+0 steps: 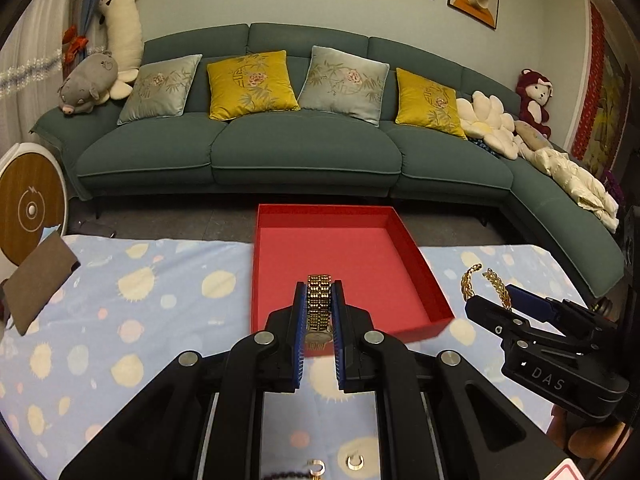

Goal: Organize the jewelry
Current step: 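Release the bangle into the red tray with the right tool while the left tool drops the gold watch there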

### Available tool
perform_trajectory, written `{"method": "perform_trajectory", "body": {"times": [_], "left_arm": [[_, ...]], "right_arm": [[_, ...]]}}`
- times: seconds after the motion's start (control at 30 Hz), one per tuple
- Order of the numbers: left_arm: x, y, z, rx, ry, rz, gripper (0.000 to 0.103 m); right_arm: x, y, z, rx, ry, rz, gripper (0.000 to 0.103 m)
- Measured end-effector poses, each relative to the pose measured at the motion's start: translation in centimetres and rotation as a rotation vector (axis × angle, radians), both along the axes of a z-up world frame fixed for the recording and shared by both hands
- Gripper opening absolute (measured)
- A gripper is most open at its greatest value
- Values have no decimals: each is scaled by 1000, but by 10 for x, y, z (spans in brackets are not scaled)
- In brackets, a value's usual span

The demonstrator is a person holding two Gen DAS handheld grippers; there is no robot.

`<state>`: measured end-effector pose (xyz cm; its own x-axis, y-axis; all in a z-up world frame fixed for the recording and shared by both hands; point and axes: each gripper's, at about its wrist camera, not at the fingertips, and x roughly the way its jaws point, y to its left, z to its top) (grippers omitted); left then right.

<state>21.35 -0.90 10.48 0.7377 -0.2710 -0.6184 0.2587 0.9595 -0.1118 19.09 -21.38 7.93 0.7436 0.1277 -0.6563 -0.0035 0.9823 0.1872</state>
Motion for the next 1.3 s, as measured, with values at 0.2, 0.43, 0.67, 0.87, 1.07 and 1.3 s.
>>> {"method": "perform_trajectory", "body": {"times": [0.2,0.43,0.67,0.87,1.07,1.3], "left_arm": [[85,-23,-13,36,11,28,9],[168,-26,-56,26,115,91,9],[203,-27,-85,44,159,121,9],[208,-33,-95,58,128,152,22],[188,-30,-81,81,73,142,30],[111,-4,-51,79,67,104,40]], "right_arm": [[97,-6,-11,40,41,9,55],[173,-9,-55,71,150,-12,55],[204,-7,-75,16,204,0,56],[206,-10,-87,-9,206,-9,58],[183,-17,-72,14,138,-6,60],[87,-28,-43,16,98,19,60]]}}
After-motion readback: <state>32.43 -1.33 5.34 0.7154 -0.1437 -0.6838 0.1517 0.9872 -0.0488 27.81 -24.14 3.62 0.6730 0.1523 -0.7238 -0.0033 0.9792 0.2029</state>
